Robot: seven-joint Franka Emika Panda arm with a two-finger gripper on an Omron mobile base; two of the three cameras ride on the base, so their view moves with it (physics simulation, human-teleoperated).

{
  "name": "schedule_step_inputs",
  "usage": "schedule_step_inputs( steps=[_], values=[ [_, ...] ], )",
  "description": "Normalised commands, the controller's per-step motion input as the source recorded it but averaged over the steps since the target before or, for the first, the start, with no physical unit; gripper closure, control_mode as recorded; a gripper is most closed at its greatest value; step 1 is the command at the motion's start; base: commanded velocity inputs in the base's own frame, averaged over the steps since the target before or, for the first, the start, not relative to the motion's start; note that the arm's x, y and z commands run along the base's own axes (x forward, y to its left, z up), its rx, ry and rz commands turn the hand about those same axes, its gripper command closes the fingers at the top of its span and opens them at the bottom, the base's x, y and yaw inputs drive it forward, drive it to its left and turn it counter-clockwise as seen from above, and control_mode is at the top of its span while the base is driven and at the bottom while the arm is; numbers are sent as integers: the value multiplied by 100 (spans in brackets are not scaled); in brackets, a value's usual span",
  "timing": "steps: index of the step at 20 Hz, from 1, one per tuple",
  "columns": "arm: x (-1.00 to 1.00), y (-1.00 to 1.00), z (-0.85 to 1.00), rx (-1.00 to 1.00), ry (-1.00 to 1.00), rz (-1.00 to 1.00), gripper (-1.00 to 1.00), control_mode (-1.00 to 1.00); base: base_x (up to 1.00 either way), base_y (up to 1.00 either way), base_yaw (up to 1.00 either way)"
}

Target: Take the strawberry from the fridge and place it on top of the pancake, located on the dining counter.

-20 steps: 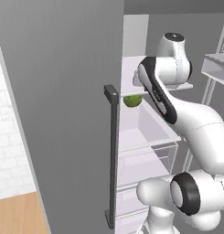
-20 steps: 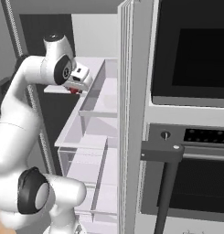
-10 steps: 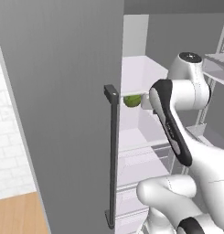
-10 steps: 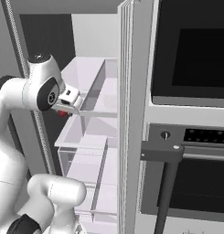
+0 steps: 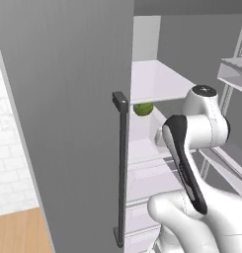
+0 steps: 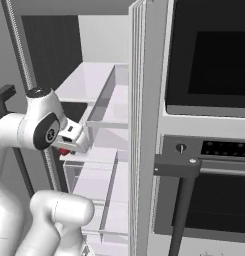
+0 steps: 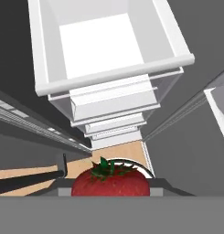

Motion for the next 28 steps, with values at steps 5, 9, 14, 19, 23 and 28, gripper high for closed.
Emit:
schedule_step_inputs(
  steps=[5, 9, 14, 19, 23, 28],
  values=[
    [0, -3, -45, 0, 2, 0, 100, -100, 0, 0, 0],
    [0, 0, -3, 0, 0, 0, 100, -100, 0, 0, 0],
    [0, 0, 0, 0, 0, 0, 100, -100, 0, 0, 0],
    [-8, 6, -2, 0, 0, 0, 100, 100, -57, 29, -7],
    [0, 0, 0, 0, 0, 0, 100, 100, -84, 45, -25],
    [0, 0, 0, 0, 0, 0, 100, 100, -91, 16, -57]
  ],
)
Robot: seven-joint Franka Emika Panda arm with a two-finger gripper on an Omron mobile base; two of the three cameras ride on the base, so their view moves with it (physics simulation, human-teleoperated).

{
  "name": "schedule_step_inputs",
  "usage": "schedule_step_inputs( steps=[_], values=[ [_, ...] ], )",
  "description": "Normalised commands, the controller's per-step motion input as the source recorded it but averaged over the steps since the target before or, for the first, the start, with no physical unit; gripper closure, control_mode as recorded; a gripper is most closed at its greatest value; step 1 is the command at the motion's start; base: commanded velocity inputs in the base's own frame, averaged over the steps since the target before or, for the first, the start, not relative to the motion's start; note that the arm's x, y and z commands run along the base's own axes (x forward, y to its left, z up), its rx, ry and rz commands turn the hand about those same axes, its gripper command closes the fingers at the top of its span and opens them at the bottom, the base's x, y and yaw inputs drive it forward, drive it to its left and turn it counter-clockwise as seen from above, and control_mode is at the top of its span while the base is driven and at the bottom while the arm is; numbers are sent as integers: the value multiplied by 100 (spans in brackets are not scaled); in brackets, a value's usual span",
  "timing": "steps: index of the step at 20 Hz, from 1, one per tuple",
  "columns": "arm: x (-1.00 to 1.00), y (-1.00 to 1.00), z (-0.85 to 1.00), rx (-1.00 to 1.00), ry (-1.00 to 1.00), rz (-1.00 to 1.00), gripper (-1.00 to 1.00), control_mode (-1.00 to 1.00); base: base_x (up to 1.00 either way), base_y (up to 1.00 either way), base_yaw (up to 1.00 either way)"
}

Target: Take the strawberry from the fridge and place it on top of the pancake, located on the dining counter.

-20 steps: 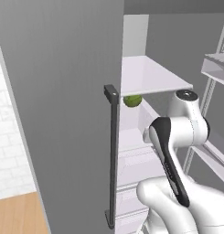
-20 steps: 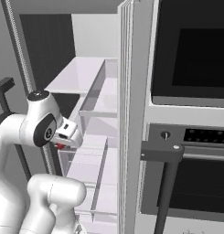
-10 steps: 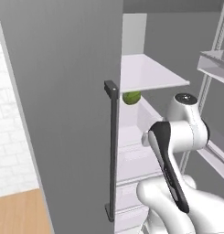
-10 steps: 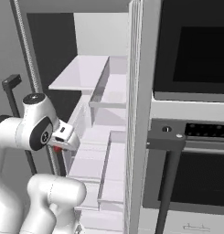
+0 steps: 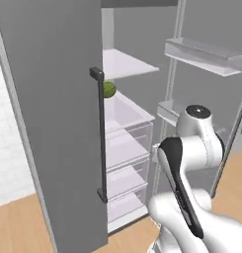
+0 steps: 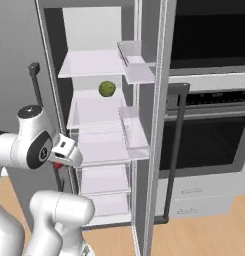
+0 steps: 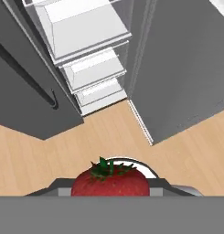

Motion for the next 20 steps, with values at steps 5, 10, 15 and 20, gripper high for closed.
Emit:
schedule_step_inputs(
  steps=[5, 10, 15, 20],
  values=[
    [0, 0, 0, 0, 0, 0, 100, 100, -68, -1, -76],
    [0, 0, 0, 0, 0, 0, 100, 100, -8, -4, -91],
    [0, 0, 0, 0, 0, 0, 100, 100, 0, -26, -88],
    [0, 0, 0, 0, 0, 0, 100, 100, 0, -45, -86]
  ],
)
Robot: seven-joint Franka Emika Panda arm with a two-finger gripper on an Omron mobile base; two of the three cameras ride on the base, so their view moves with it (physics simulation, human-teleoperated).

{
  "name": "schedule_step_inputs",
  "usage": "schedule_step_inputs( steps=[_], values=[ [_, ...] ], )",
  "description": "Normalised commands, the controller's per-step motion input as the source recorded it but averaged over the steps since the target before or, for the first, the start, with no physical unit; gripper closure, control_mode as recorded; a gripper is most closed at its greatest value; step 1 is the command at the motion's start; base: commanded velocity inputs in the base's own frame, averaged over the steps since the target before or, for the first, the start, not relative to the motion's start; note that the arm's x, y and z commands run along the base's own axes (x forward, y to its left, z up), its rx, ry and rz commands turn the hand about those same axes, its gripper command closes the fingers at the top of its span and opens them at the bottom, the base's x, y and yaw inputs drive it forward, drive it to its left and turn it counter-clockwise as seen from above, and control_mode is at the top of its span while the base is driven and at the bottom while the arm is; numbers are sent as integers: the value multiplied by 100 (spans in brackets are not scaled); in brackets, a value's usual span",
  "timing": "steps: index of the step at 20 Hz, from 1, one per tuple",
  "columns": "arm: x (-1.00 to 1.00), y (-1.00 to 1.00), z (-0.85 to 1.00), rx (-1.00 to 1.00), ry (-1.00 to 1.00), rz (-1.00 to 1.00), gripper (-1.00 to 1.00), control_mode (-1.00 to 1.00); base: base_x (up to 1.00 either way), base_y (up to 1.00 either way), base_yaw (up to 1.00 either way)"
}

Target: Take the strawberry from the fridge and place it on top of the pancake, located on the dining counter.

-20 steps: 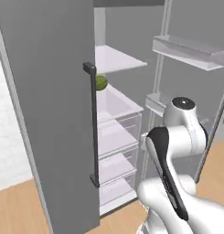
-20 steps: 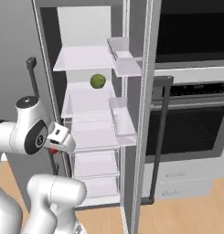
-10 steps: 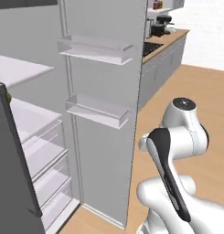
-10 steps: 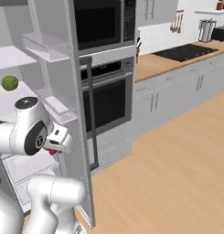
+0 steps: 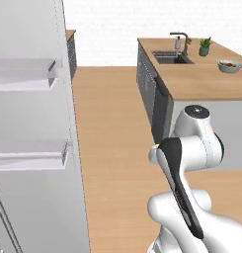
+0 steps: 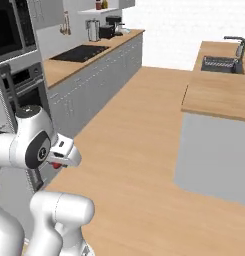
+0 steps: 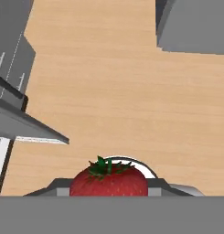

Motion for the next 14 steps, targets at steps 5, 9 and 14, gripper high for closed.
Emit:
schedule_step_inputs(
  steps=[5, 9, 14],
  values=[
    [0, 0, 0, 0, 0, 0, 100, 100, 21, -100, -47],
    [0, 0, 0, 0, 0, 0, 100, 100, 11, -100, -41],
    [0, 0, 0, 0, 0, 0, 100, 100, 28, -100, -34]
  ],
)
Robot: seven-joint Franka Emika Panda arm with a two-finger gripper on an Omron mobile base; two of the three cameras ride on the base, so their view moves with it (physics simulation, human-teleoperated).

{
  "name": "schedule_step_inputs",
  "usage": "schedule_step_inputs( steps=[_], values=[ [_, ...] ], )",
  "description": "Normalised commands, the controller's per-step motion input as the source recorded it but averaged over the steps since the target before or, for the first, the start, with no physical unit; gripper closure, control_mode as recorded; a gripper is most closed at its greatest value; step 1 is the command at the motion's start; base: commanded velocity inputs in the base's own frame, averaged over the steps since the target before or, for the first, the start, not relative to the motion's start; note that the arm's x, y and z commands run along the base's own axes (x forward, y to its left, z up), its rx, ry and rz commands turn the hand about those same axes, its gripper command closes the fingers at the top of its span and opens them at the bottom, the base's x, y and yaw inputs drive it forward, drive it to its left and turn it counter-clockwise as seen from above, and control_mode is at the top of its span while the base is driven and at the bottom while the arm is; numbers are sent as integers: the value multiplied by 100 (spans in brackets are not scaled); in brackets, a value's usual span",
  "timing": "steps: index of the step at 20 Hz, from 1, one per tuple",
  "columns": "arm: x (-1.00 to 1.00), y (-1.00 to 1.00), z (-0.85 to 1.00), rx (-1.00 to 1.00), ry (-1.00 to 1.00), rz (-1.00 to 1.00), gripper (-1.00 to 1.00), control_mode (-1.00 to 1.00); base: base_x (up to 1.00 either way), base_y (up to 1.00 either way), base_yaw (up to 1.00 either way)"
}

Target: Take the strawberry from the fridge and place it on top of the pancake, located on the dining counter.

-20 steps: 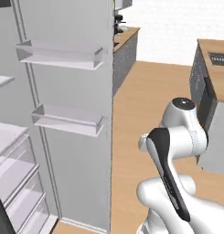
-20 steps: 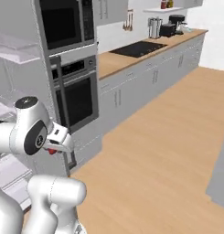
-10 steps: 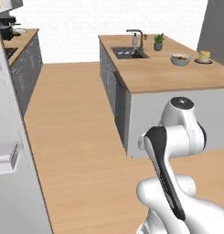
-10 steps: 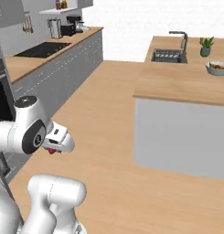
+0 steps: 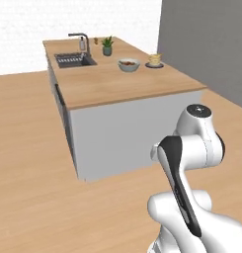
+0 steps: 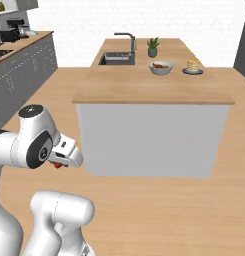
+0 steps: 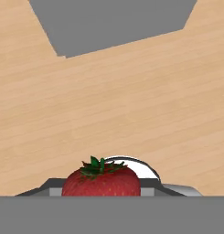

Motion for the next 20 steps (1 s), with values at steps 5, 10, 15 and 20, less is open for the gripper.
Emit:
schedule_step_inputs(
  steps=[5, 10, 15, 20],
  values=[
    [0, 0, 0, 0, 0, 0, 100, 100, 58, -100, -12],
    [0, 0, 0, 0, 0, 0, 100, 100, 97, -100, 0],
    [0, 0, 0, 0, 0, 0, 100, 100, 100, -100, 7],
    [0, 0, 0, 0, 0, 0, 100, 100, 100, -100, 16]
  ],
)
